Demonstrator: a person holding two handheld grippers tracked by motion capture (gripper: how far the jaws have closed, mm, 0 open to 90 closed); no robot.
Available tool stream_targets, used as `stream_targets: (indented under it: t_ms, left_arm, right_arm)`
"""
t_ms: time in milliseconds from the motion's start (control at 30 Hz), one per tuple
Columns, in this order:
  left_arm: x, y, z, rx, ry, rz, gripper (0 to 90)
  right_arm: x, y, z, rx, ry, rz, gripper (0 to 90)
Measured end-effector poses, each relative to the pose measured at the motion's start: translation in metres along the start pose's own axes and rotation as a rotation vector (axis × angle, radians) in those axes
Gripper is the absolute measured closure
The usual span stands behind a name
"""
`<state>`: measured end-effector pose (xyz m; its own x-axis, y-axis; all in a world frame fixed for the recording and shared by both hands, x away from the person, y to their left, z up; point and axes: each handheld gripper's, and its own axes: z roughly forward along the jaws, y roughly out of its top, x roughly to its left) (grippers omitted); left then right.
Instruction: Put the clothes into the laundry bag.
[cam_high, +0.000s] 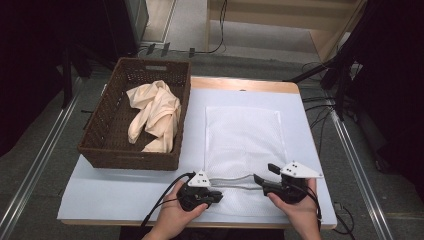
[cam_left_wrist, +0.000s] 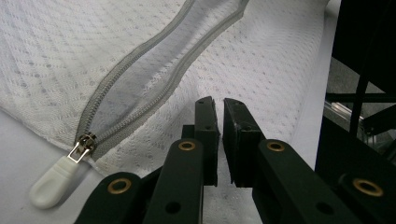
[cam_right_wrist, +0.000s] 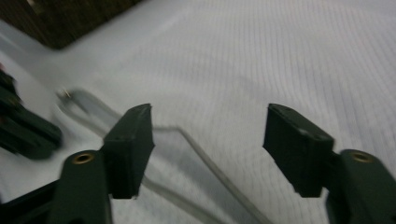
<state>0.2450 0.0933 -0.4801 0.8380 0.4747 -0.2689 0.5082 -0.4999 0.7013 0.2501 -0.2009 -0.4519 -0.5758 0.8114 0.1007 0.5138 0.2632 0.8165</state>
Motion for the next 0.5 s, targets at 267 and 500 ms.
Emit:
stream_targets:
  t_ms: [267, 500]
  left_arm:
    - [0.0, 0.0, 0.0, 0.0, -0.005, -0.001, 83.8]
    - [0.0, 0.0, 0.0, 0.0, -0.004, 0.0, 83.7]
  right_arm:
    - [0.01, -0.01, 0.035, 0.14, -0.151, -0.037, 35.4]
    - [0.019, -0.002, 0.051, 0.134, -0.184, -0.048, 44.7]
